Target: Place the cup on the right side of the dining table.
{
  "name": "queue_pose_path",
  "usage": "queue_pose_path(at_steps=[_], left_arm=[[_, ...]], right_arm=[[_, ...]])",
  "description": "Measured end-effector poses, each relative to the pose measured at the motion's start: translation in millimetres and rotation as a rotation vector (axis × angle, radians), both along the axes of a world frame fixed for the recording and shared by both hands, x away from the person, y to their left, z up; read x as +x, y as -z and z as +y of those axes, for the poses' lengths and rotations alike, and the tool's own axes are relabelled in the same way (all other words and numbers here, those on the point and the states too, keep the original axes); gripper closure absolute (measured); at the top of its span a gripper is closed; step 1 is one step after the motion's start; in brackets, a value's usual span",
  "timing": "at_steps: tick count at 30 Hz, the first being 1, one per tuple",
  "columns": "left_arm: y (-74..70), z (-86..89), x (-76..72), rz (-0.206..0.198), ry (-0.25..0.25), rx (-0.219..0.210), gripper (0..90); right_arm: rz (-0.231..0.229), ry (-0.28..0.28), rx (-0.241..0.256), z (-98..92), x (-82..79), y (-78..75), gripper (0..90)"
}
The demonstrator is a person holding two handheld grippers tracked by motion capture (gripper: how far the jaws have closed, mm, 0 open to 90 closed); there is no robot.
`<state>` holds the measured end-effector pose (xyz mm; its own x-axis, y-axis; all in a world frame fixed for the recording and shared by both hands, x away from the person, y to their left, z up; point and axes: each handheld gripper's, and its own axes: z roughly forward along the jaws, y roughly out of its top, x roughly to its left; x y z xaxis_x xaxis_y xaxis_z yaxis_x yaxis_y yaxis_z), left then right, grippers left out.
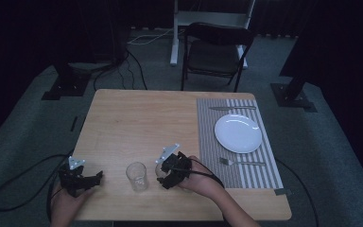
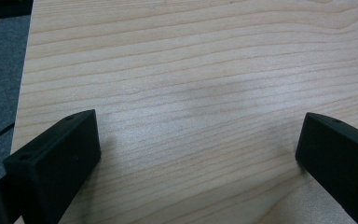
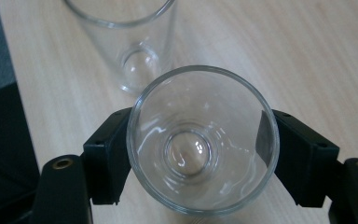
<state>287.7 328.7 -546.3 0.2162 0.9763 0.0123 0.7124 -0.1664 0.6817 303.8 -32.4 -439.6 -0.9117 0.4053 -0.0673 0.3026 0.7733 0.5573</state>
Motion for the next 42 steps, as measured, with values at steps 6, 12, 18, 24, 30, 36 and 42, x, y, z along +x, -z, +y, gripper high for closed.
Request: queue_pose_path(at_steps=[6,12,18,24,30,36,42], left_arm=[[0.0,0.0,0.0,0.0,0.0,0.0,0.2],[0.1,0.0,0.0,-0.001,0.0,0.0,0.2],[0.2,0.0,0.0,-0.003,-0.001,0.0,0.2],[0.1,-0.1,0.0,-0.002,-0.001,0.0,0.2],[0.2,-0.1,0.0,-0.002,-0.001,0.0,0.2],[0.1,0.0,0.0,-0.002,0.0,0.001,0.2],[0.1,-0.1,-0.1,-0.001,-0.001,0.0,0.2]], right_arm=[[0.013,0.018,0.015,-2.0,9.5,-7.3,28.0],[0.013,0.051,0.032,-6.0,23.5,-12.9,28.0],[0.012,0.093,0.026,-12.0,37.8,-15.3,28.0],[0.012,0.143,0.019,-23.0,54.8,-18.9,28.0],[0.005,0.202,0.014,-35.6,74.1,-22.8,28.1],[-0.001,0.27,0.007,-47.5,93.0,-26.6,28.0],[-0.006,0.327,0.008,-61.6,112.0,-32.8,28.0]])
